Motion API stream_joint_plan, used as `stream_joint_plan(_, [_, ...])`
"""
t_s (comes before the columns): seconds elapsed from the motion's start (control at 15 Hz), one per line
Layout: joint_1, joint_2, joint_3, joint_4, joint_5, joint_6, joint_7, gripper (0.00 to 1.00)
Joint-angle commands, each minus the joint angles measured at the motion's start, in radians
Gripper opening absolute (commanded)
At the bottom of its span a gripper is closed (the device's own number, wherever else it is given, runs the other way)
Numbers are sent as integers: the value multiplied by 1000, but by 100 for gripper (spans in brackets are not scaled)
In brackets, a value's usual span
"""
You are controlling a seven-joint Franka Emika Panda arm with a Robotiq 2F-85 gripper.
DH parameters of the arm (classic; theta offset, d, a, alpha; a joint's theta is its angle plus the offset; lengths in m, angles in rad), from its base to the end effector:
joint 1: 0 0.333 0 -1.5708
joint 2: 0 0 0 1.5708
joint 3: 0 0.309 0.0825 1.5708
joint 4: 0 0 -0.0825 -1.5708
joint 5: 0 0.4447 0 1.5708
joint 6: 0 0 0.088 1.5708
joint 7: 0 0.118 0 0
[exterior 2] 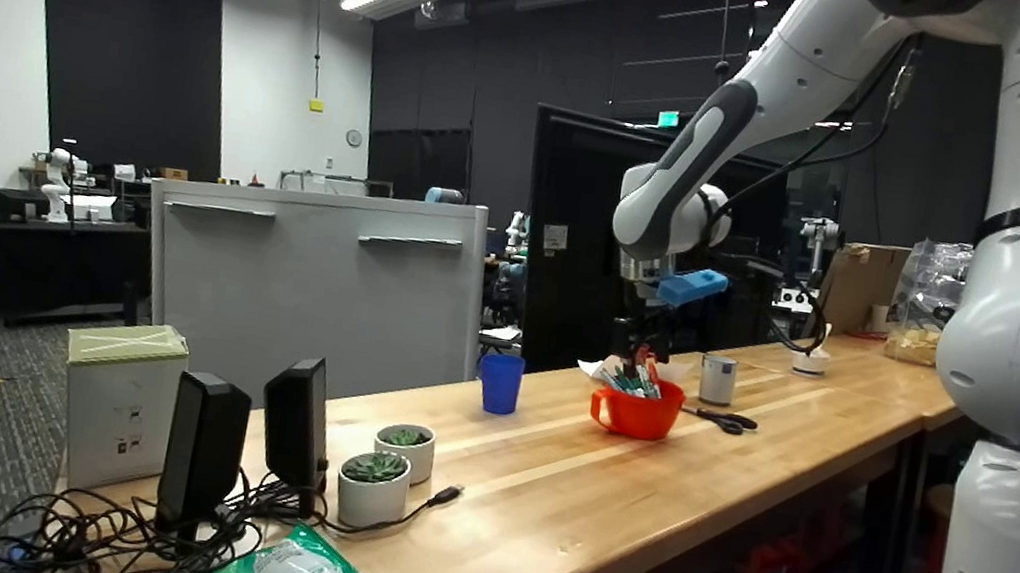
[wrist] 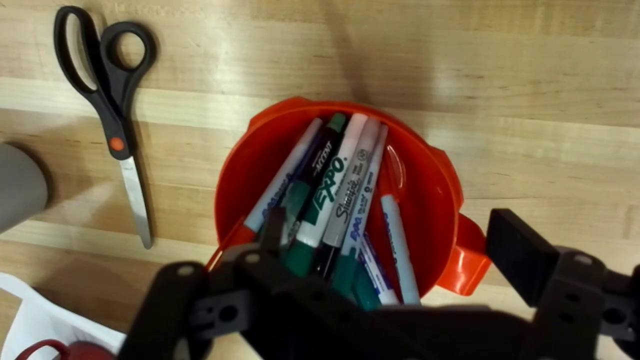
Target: Move the orange cup to the left
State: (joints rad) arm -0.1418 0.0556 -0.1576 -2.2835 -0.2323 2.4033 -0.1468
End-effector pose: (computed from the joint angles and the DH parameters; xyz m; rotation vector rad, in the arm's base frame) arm 0.5458 -0.1723 0.2758 2.9610 0.0223 0.0364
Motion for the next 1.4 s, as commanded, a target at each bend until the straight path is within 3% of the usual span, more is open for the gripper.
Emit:
stream_joint_plan(0.0, [-3, 0, 3, 3, 0, -3, 0, 100])
stream_joint_plan(0.4, [-4, 35, 4, 11, -10, 26, -41, 100])
stream_joint_plan(1.33, [-32, 184, 24, 68, 116, 29, -205, 100])
